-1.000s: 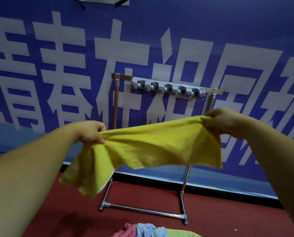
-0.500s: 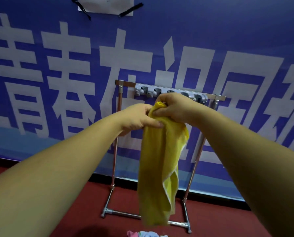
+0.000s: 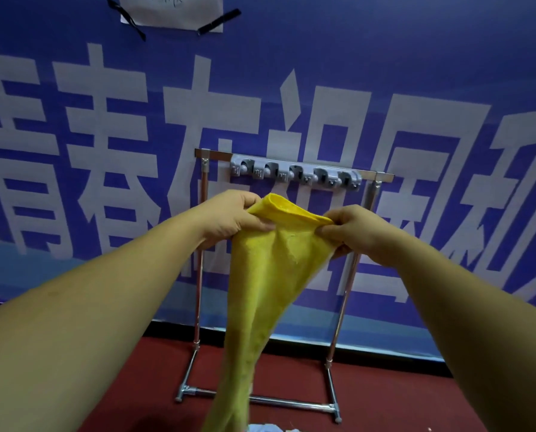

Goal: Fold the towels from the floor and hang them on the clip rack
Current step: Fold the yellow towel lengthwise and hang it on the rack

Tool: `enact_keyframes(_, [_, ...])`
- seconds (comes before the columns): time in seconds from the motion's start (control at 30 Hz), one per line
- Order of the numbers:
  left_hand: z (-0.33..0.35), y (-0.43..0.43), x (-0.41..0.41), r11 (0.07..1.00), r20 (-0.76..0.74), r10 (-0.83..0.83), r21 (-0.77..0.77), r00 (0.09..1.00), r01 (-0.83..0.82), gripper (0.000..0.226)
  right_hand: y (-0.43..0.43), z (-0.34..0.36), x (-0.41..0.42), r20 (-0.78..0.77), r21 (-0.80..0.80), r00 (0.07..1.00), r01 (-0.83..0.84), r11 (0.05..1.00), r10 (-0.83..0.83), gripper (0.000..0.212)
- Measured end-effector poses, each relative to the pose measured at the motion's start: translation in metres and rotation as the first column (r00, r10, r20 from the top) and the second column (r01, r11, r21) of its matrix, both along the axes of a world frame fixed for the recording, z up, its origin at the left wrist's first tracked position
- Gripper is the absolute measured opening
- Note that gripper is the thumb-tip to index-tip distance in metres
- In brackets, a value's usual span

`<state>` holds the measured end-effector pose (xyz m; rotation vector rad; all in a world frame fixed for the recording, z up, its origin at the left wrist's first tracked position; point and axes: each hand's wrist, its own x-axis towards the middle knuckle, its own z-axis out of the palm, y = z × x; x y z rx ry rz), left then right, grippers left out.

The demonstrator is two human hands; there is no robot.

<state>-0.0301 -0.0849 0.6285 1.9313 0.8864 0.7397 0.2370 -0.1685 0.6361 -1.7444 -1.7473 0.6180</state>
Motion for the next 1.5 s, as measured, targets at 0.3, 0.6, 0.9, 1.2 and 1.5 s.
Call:
enact_keyframes(0.3, [0.002,0.005,-0.019,0.999,-0.015,0.047,-0.027,0.999,-0.047,0.031,0.003,-0.007,-0.012,-0.119,0.086,0.992,-0.035,0.996,0.045,0.018])
enact_keyframes(0.6, [0.007,0.002,-0.038,0.974,0.005,0.074,-0.215,0.997,-0.071,0.029,0.002,-0.001,-0.032,-0.246,0.141,0.943,-0.195,0.971,0.225,0.03])
enact_keyframes(0.9, [-0.001,0.002,-0.036,0.944,0.221,0.075,-0.33,0.972,0.003,0.026,0.002,-0.005,-0.024,-0.047,0.108,0.986,-0.154,0.982,0.16,0.012])
enact_keyframes(1.2, [-0.002,0.01,-0.025,0.986,0.241,0.162,-0.081,0.957,-0.146,0.024,0.0,0.012,-0.034,0.183,0.395,0.983,-0.069,0.916,-0.004,0.013])
enact_keyframes(1.5, [-0.002,0.004,-0.024,0.973,0.399,0.09,-0.232,0.913,0.005,0.024,-0.003,0.026,-0.043,0.112,0.464,0.992,-0.008,0.886,-0.05,0.02])
